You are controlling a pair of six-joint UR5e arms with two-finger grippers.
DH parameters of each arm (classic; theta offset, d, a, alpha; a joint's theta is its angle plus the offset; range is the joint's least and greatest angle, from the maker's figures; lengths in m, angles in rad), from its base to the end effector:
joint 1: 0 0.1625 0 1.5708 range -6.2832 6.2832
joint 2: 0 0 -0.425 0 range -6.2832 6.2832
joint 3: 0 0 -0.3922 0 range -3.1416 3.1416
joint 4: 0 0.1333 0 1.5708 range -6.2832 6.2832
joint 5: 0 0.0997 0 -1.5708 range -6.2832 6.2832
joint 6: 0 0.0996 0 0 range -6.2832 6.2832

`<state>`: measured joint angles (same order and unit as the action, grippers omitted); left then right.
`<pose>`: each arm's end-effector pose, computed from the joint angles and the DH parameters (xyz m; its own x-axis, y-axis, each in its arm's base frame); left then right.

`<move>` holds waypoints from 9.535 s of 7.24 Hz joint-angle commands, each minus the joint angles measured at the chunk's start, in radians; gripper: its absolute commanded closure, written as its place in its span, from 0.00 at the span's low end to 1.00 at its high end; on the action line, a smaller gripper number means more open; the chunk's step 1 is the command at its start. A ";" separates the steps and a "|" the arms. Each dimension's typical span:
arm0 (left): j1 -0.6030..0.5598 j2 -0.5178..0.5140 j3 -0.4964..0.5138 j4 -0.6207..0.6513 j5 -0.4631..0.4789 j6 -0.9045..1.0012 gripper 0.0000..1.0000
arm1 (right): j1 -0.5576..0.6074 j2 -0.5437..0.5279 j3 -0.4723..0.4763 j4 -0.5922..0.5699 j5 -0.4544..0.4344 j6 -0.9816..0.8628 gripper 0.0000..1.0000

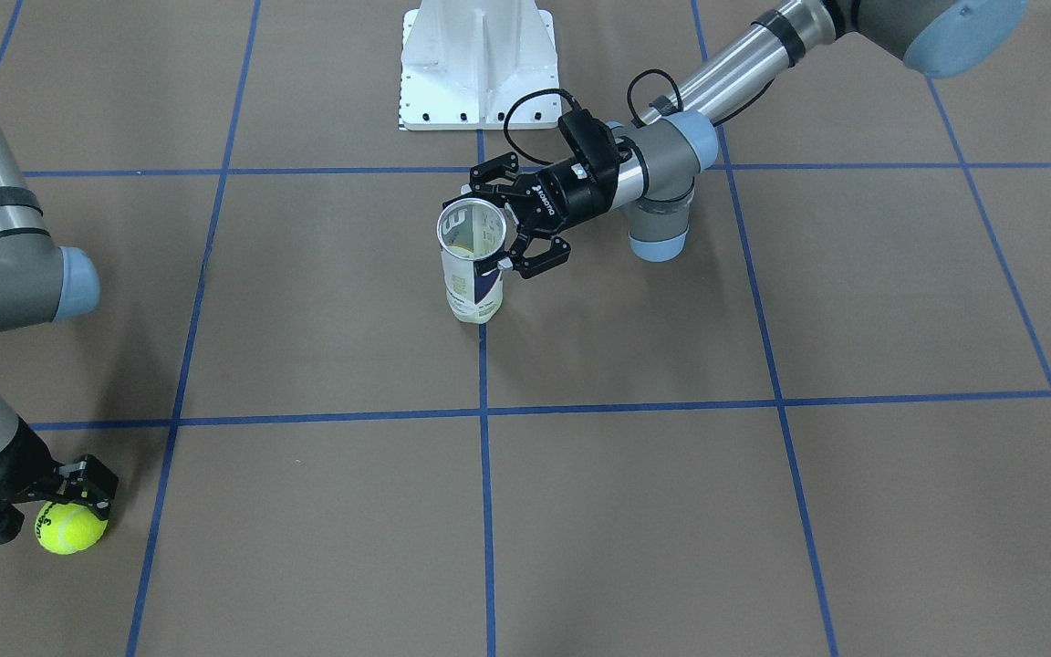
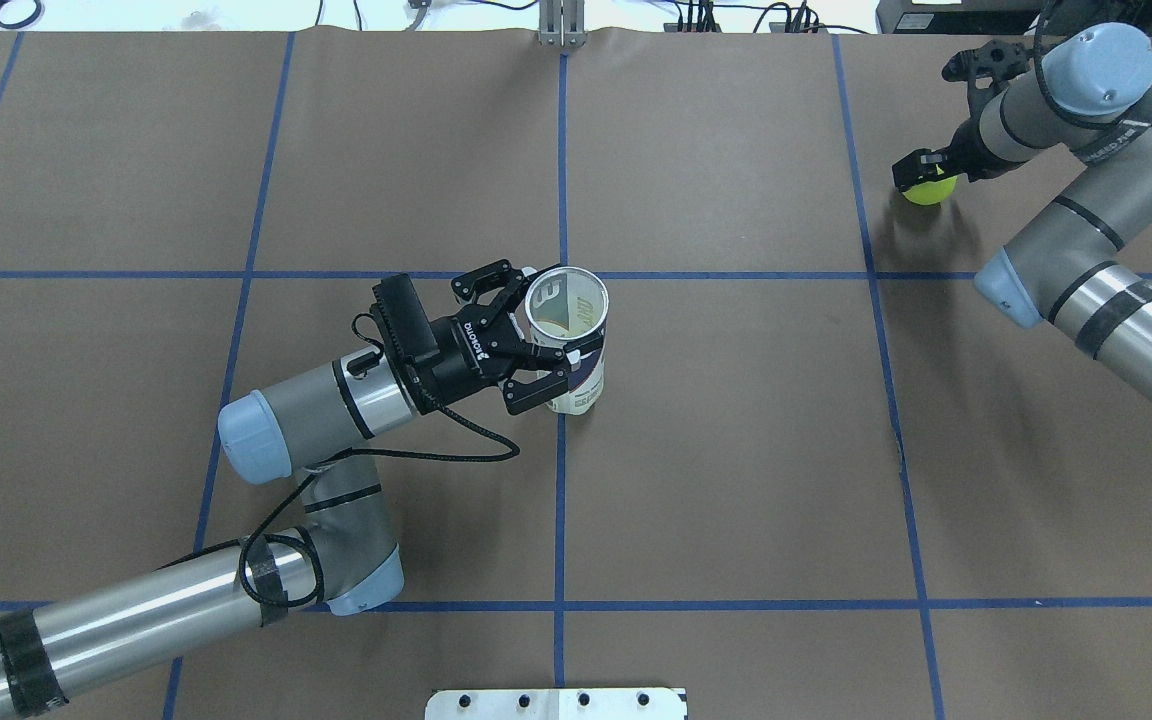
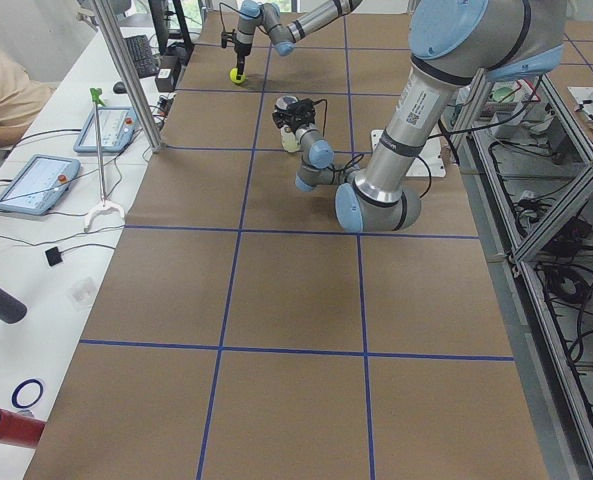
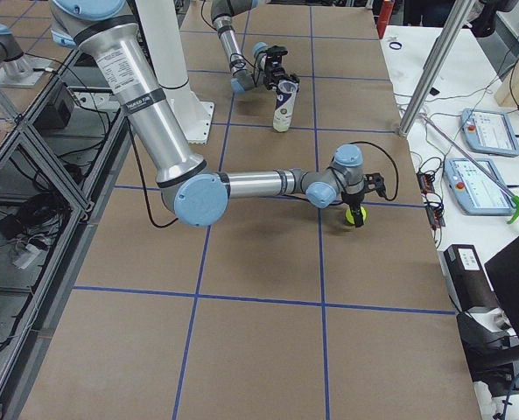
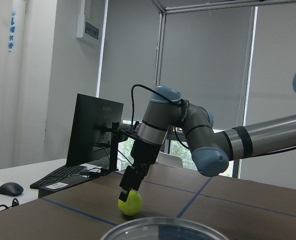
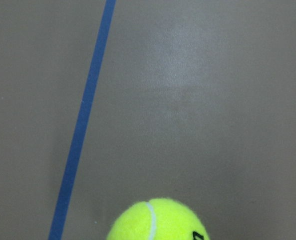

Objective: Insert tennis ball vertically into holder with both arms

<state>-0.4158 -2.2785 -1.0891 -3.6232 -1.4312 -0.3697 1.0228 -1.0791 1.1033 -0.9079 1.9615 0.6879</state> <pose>0.5522 -0.4047 0.2577 0.2483 0.8997 -0.3589 0.7339 0.0671 0.6759 -0.2980 -0.6713 0.5356 0.7683 -0.1125 0.6302 -0.1100 0.9466 0.3031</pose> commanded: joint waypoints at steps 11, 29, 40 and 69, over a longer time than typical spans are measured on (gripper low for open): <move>0.006 0.002 0.002 -0.011 0.000 0.000 0.15 | -0.094 0.080 0.737 -0.675 0.069 0.371 1.00; 0.023 0.001 0.002 -0.011 0.000 0.000 0.16 | -0.474 0.403 0.831 -1.030 -0.178 0.725 0.03; 0.023 -0.001 -0.006 -0.011 0.000 -0.002 0.01 | -0.339 0.341 0.899 -1.048 -0.101 0.605 0.01; -1.006 0.355 -0.120 1.254 -0.677 0.528 0.01 | 0.454 -0.351 0.412 -0.473 0.275 -0.602 0.01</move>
<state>-1.3924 -1.9283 -1.2076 -2.5027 -2.1800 -0.0394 1.4771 -1.4296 1.5156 -1.3811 2.2366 0.0859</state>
